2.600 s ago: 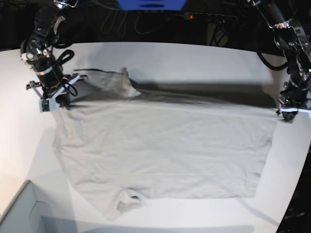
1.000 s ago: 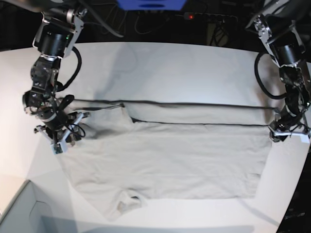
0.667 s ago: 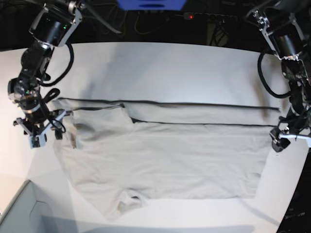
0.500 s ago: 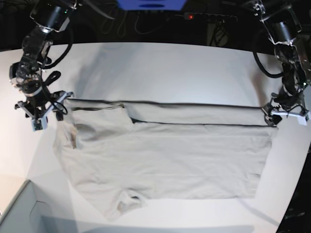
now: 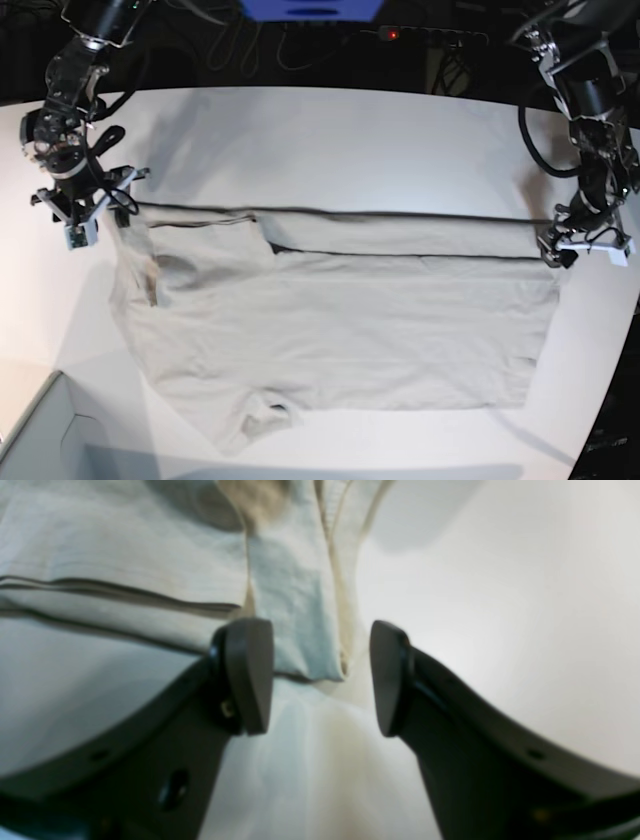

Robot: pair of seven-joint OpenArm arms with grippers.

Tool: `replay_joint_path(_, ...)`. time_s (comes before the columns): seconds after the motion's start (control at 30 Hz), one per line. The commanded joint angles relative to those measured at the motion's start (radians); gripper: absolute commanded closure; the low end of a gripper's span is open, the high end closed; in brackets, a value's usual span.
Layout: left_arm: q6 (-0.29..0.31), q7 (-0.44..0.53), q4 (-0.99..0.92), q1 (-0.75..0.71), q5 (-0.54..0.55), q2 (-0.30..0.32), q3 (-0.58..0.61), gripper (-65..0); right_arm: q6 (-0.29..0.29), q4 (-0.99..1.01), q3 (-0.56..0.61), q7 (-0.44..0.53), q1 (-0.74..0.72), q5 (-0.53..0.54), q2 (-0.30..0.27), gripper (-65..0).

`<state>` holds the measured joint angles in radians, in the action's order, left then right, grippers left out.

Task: Layout the t-shirt on the table in an organized manner, then fold the t-shirt properly
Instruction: 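Release the folded edge and regrasp the fold with both grippers, then drag the grasped fold with both grippers away from the hem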

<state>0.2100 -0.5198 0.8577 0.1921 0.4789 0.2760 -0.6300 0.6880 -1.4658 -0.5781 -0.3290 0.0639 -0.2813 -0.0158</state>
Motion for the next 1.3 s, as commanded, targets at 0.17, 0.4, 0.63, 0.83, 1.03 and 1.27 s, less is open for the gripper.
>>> replay_joint_path(0.17,0.003,-0.009,0.007,0.011,0.004,0.007,0.000,-16.2,0.010,0.078,-0.030,0.023,-0.048,0.012,-0.037,-31.5)
replay_joint_path(0.4,0.003,-0.010,0.005,0.011,0.004,0.009,0.000,-1.4,0.010,0.228,-0.027,0.024,-0.108,0.012,-0.075,-31.5)
replay_joint_path(0.63,0.003,-0.016,0.005,0.011,0.002,0.010,0.000,0.0,0.010,0.319,-0.026,0.026,-0.138,0.012,-0.106,-22.4)
replay_joint_path(0.83,-0.007,-0.021,0.085,0.011,0.010,0.013,0.000,0.0,0.010,0.250,-0.026,0.026,-0.144,0.012,-0.138,-0.2)
replay_joint_path(1.03,-0.007,-0.102,0.183,0.043,0.011,0.033,-0.004,0.0,0.010,0.139,-0.026,0.017,-0.183,0.006,-0.148,0.0)
replay_joint_path(1.27,-0.007,-0.176,0.189,0.108,0.011,0.033,-0.006,0.0,0.010,0.067,-0.024,0.015,-0.241,0.004,-0.146,0.0)
